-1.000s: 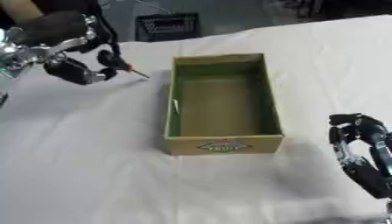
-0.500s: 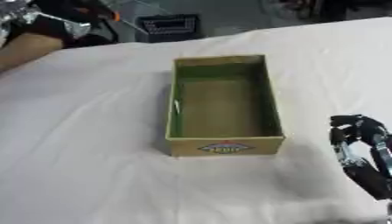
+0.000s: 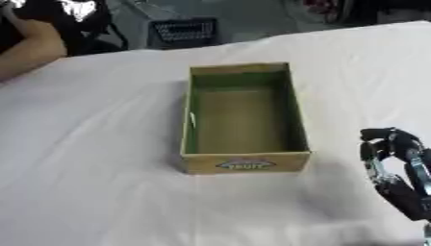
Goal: Pick up objects on the table and place them in the box.
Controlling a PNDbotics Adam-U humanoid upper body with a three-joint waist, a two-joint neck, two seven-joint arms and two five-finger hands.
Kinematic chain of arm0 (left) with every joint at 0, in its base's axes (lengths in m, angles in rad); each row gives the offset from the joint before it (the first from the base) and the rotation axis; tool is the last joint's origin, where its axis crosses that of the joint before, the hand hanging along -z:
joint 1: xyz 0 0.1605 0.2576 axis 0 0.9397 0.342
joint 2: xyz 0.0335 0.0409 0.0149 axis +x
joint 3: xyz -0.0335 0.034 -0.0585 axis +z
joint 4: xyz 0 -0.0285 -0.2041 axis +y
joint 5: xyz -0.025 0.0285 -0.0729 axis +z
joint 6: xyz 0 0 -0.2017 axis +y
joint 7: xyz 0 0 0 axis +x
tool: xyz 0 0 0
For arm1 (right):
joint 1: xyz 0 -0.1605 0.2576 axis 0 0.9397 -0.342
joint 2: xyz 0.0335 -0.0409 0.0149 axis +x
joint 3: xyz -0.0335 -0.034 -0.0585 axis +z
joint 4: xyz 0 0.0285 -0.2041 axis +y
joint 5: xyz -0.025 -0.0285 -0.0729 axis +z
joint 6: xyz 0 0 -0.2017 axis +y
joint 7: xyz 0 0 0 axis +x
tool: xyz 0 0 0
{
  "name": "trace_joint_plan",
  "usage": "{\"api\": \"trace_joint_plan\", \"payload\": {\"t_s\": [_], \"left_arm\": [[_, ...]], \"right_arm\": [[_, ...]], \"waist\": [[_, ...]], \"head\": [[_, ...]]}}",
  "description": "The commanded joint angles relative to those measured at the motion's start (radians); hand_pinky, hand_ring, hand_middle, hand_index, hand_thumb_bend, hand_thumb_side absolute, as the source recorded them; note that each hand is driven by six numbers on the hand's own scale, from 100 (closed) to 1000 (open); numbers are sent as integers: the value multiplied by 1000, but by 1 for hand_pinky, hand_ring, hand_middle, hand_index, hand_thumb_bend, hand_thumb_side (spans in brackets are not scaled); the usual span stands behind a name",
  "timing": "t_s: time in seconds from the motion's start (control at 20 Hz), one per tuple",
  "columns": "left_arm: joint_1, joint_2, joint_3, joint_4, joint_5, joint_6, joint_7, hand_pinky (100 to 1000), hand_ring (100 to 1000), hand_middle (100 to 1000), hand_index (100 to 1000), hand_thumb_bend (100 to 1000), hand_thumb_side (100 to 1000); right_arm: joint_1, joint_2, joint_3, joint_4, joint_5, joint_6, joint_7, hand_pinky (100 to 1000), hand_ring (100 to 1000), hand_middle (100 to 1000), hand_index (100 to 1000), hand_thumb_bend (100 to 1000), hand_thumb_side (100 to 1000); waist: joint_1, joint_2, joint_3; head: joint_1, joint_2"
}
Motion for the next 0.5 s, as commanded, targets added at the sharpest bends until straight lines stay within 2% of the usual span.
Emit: {"api": "trace_joint_plan", "payload": {"t_s": [0.05, 0.1, 0.15, 0.5], "left_arm": [[-39, -4, -4, -19, 11, -4, -10, 100, 148, 175, 270, 100, 245], [-45, -14, -9, -18, 11, -6, -14, 100, 149, 175, 270, 100, 222], [-51, -24, -15, -16, 10, -9, -19, 100, 149, 175, 270, 100, 244], [-92, -98, -65, 7, -10, -37, -59, 100, 148, 176, 272, 100, 249]], "right_arm": [[1, -10, -4, -11, 1, -1, 2, 510, 584, 663, 783, 208, 786], [1, -10, -3, -11, 1, -1, 3, 510, 584, 663, 783, 208, 786], [1, -10, -3, -11, 1, -1, 3, 510, 584, 663, 783, 208, 786], [0, -8, -2, -12, 0, -2, 5, 511, 584, 663, 784, 207, 786]], "waist": [[-5, -19, -2], [-5, -19, -3], [-5, -19, -4], [-6, -19, -10]], "head": [[-4, -12], [-4, -12], [-4, -12], [-1, -15]]}}
